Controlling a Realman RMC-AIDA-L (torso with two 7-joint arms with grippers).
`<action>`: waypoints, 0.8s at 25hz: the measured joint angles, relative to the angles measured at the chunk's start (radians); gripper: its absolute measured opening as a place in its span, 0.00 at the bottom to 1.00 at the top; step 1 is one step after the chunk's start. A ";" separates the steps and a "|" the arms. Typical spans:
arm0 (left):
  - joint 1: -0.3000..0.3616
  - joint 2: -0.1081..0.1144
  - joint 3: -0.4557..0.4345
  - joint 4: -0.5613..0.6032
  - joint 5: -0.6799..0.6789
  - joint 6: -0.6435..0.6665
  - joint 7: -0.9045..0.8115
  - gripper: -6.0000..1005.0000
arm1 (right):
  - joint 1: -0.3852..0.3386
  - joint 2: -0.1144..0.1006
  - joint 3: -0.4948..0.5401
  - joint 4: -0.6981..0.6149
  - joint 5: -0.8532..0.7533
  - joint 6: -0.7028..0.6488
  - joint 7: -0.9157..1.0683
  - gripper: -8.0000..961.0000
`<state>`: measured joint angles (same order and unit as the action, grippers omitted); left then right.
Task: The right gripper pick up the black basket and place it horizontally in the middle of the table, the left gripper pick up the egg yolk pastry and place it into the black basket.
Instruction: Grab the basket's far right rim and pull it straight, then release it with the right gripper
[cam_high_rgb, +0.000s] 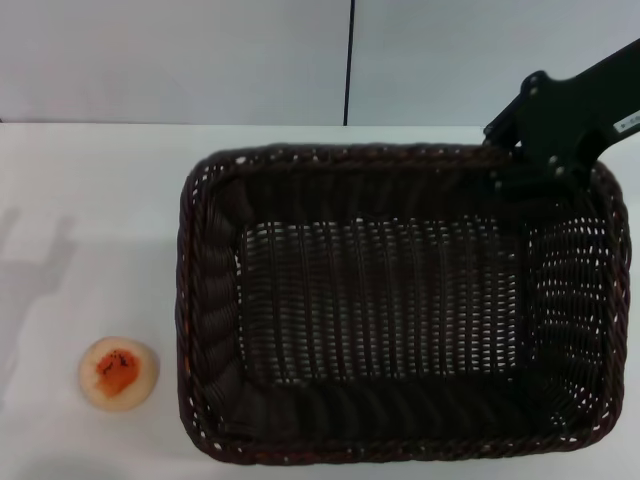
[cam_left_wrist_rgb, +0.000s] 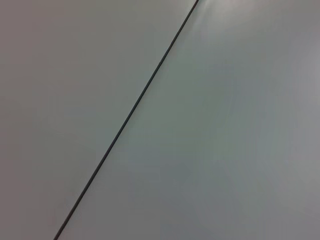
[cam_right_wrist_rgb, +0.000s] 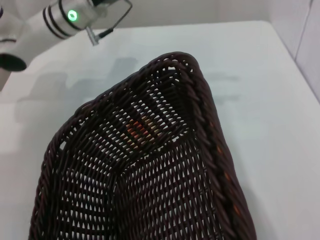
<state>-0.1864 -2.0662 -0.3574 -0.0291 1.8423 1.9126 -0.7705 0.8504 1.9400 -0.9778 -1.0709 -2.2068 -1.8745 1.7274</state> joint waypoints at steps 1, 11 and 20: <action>0.000 0.000 0.000 0.000 0.000 0.000 -0.006 0.81 | 0.000 0.005 -0.003 0.003 -0.006 0.004 -0.013 0.24; -0.001 0.001 -0.006 -0.012 -0.001 0.001 -0.019 0.81 | -0.020 0.039 -0.008 0.006 -0.047 0.037 -0.088 0.27; 0.005 0.000 0.000 -0.027 0.000 -0.002 -0.029 0.81 | -0.038 0.046 -0.009 0.008 -0.065 0.068 -0.117 0.29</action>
<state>-0.1813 -2.0659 -0.3576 -0.0557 1.8424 1.9107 -0.7993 0.8126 1.9858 -0.9867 -1.0627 -2.2719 -1.8063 1.6099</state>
